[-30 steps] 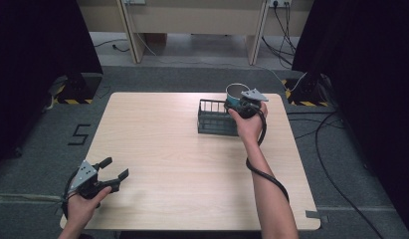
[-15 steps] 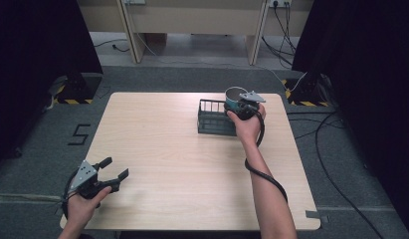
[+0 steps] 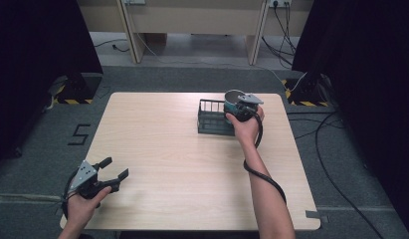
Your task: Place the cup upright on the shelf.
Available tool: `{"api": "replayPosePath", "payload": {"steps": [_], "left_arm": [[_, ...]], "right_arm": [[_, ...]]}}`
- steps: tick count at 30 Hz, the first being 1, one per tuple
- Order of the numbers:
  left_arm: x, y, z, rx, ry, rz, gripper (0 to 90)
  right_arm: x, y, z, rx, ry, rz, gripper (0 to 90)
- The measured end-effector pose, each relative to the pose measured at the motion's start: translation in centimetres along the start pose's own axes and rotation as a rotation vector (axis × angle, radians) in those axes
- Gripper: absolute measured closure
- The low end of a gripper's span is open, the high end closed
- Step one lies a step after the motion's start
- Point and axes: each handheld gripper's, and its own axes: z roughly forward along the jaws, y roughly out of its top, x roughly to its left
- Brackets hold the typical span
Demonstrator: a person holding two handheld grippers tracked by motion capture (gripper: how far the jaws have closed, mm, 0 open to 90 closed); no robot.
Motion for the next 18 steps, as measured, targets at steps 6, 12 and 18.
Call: {"api": "replayPosePath", "payload": {"steps": [6,12,18], "left_arm": [[-0.01,0.0,0.01,0.001,0.0,0.001,16.4],[-0.02,0.0,0.0,0.001,0.0,0.001,16.4],[-0.02,0.0,0.01,0.001,0.0,0.001,16.4]], "right_arm": [[-0.02,0.0,-0.02,0.01,0.005,-0.006,17.4],[0.1,-0.21,0.03,0.018,0.015,0.003,15.9],[0.26,-0.3,-0.24,0.023,0.012,0.019,15.7]]}}
